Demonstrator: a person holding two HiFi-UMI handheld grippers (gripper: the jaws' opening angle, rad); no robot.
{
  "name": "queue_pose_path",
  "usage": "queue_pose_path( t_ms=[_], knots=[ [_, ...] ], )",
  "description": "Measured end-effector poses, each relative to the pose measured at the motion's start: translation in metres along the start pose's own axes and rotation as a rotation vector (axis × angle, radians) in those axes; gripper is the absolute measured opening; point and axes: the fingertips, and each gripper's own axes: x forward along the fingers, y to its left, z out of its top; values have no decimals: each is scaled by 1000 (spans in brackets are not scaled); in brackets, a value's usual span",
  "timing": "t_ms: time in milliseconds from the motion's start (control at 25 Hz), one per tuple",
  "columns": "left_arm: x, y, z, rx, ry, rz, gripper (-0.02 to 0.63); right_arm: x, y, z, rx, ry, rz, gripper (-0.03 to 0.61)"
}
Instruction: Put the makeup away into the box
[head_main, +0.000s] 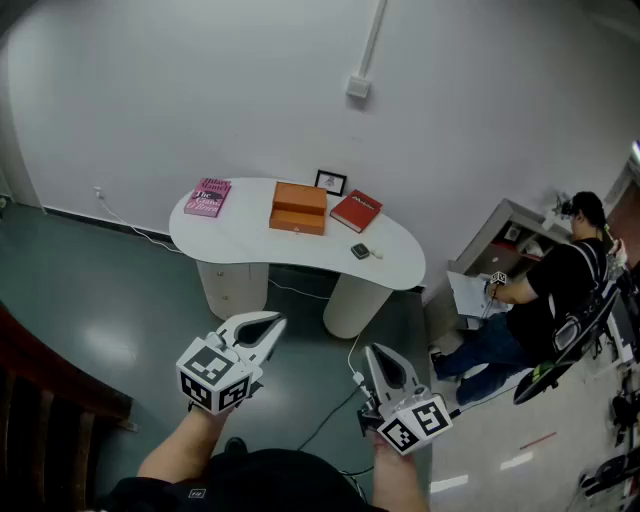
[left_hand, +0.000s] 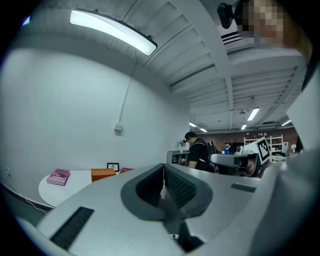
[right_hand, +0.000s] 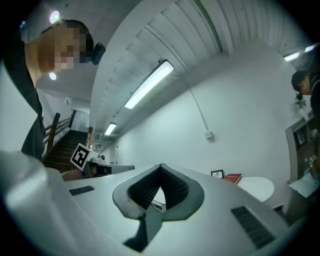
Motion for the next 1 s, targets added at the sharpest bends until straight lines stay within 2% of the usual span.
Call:
queue_pose_path(
  t_ms=[280, 520, 760, 1000],
  knots=[
    [16, -4, 2, 6, 1, -20, 14, -4, -13, 0, 16, -4, -5, 34],
    [38, -27, 0, 12, 13, -57, 14, -27, -10, 11, 36, -53, 104, 35],
    [63, -58, -15, -20, 31, -75, 14, -61, -29, 4, 64, -39, 130, 37],
    [78, -63, -25, -20, 55, -59, 15, -86, -67, -7, 151, -33, 87, 37]
  ],
)
